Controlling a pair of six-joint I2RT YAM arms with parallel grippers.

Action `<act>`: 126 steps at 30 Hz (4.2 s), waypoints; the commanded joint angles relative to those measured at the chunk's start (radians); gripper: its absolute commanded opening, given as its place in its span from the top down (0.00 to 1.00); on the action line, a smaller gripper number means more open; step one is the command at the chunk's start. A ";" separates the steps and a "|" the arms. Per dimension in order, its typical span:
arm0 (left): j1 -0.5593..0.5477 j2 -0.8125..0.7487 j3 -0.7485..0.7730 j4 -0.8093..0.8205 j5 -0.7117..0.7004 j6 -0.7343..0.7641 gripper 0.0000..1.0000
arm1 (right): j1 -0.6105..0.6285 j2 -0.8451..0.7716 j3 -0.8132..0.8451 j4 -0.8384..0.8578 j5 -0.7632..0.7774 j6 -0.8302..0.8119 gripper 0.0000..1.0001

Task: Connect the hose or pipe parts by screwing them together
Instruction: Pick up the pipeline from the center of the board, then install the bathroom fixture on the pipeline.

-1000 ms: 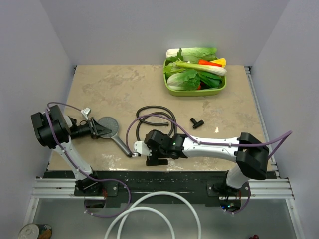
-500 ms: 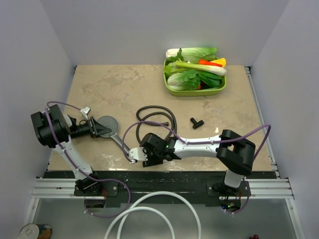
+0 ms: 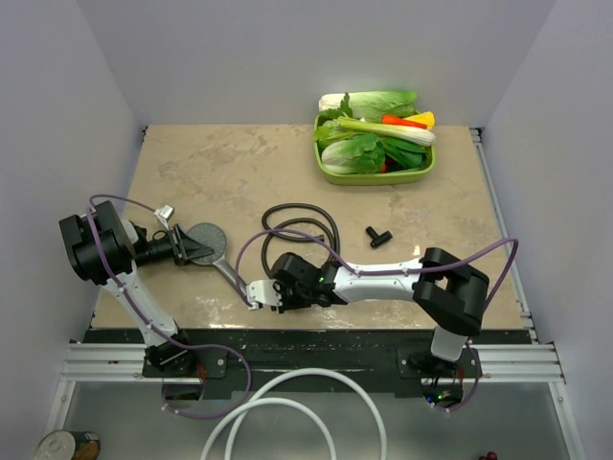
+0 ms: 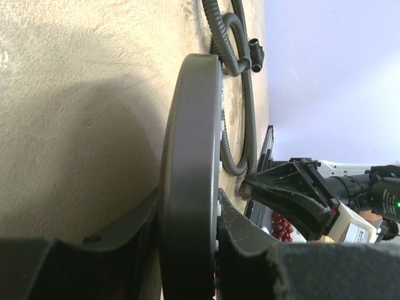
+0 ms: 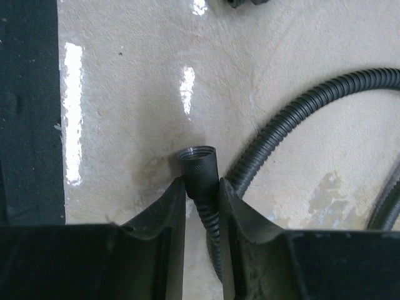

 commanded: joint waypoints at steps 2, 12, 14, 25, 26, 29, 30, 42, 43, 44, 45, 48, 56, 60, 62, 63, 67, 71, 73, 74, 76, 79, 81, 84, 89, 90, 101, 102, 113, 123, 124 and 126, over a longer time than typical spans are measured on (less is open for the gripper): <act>0.009 -0.003 0.033 0.027 0.007 0.113 1.00 | -0.001 0.047 0.094 0.015 -0.056 0.139 0.85; 0.012 0.016 0.030 0.032 0.015 0.096 1.00 | 0.008 0.107 0.092 0.162 -0.177 0.707 0.98; 0.013 0.000 0.001 0.101 0.003 0.056 1.00 | 0.011 0.116 0.070 0.208 -0.137 0.776 0.99; 0.013 -0.120 -0.188 0.557 -0.157 -0.404 1.00 | 0.068 0.130 -0.034 0.454 0.103 0.976 1.00; 0.012 -0.098 -0.156 0.517 -0.148 -0.392 1.00 | 0.073 0.136 -0.031 0.460 0.123 0.978 1.00; 0.009 -0.061 -0.131 0.425 -0.149 -0.320 1.00 | 0.091 0.148 -0.031 0.469 0.156 0.984 1.00; 0.009 -0.067 -0.136 0.426 -0.157 -0.309 1.00 | 0.093 0.147 -0.037 0.468 0.169 0.987 1.00; 0.006 -0.127 -0.168 0.466 -0.140 -0.295 1.00 | 0.097 0.076 -0.166 0.431 0.239 1.002 1.00; 0.006 -0.124 -0.166 0.465 -0.139 -0.294 1.00 | 0.096 0.075 -0.169 0.422 0.243 1.004 1.00; 0.006 -0.119 -0.165 0.460 -0.137 -0.291 1.00 | 0.097 0.070 -0.171 0.420 0.248 1.002 1.00; 0.004 -0.118 -0.163 0.457 -0.135 -0.286 1.00 | 0.096 0.070 -0.169 0.420 0.246 1.001 1.00; 0.001 -0.116 -0.162 0.454 -0.134 -0.281 1.00 | 0.096 0.081 -0.136 0.408 0.246 0.987 1.00; -0.004 -0.106 -0.153 0.439 -0.145 -0.278 1.00 | 0.090 0.150 -0.027 0.316 0.260 0.958 1.00; -0.004 -0.058 -0.131 0.408 -0.129 -0.264 1.00 | 0.082 0.168 0.036 0.239 0.265 0.970 1.00; -0.004 -0.032 -0.120 0.388 -0.119 -0.257 1.00 | 0.080 0.167 0.042 0.204 0.272 0.978 1.00; -0.004 -0.027 -0.117 0.380 -0.116 -0.251 1.00 | 0.077 0.164 0.044 0.195 0.272 0.984 1.00; -0.002 -0.015 -0.113 0.368 -0.093 -0.244 1.00 | 0.077 0.156 0.042 0.136 0.288 0.996 1.00; -0.004 0.011 -0.094 0.327 -0.074 -0.214 1.00 | 0.076 0.127 0.042 0.125 0.291 1.008 1.00; -0.002 0.006 -0.097 0.336 -0.074 -0.220 1.00 | 0.076 0.130 0.050 0.133 0.283 1.010 1.00; -0.002 0.003 -0.102 0.340 -0.073 -0.235 1.00 | 0.076 0.134 0.058 0.130 0.279 1.008 1.00; -0.004 -0.004 -0.099 0.343 -0.068 -0.251 1.00 | 0.076 0.145 0.073 0.138 0.278 1.010 1.00; -0.004 -0.014 -0.079 0.289 -0.040 -0.252 1.00 | 0.077 0.121 0.064 0.147 0.298 1.019 1.00; -0.004 -0.039 -0.080 0.284 -0.046 -0.260 1.00 | 0.076 0.102 0.044 0.150 0.300 1.024 1.00; -0.004 -0.060 -0.103 0.317 -0.074 -0.293 1.00 | 0.076 0.075 0.023 0.165 0.303 1.024 1.00; -0.004 -0.040 -0.100 0.325 -0.091 -0.307 1.00 | 0.077 0.064 0.016 0.190 0.303 1.024 1.00; -0.004 -0.041 -0.100 0.328 -0.096 -0.309 1.00 | 0.079 0.068 0.019 0.193 0.305 1.024 1.00; -0.004 -0.004 -0.102 0.330 -0.117 -0.358 1.00 | 0.084 0.122 0.081 0.191 0.317 1.019 0.98; -0.004 -0.001 -0.102 0.336 -0.119 -0.358 1.00 | 0.084 0.133 0.087 0.193 0.314 1.013 0.98; -0.004 -0.012 -0.108 0.342 -0.126 -0.352 1.00 | 0.084 0.171 0.164 0.191 0.308 0.985 0.97; -0.004 -0.034 -0.116 0.356 -0.128 -0.353 1.00 | 0.084 0.170 0.177 0.202 0.321 0.988 0.97; -0.004 -0.034 -0.116 0.359 -0.128 -0.353 1.00 | 0.084 0.168 0.177 0.202 0.323 0.988 0.97; -0.004 -0.035 -0.116 0.357 -0.128 -0.353 1.00 | 0.084 0.156 0.174 0.214 0.332 0.991 0.97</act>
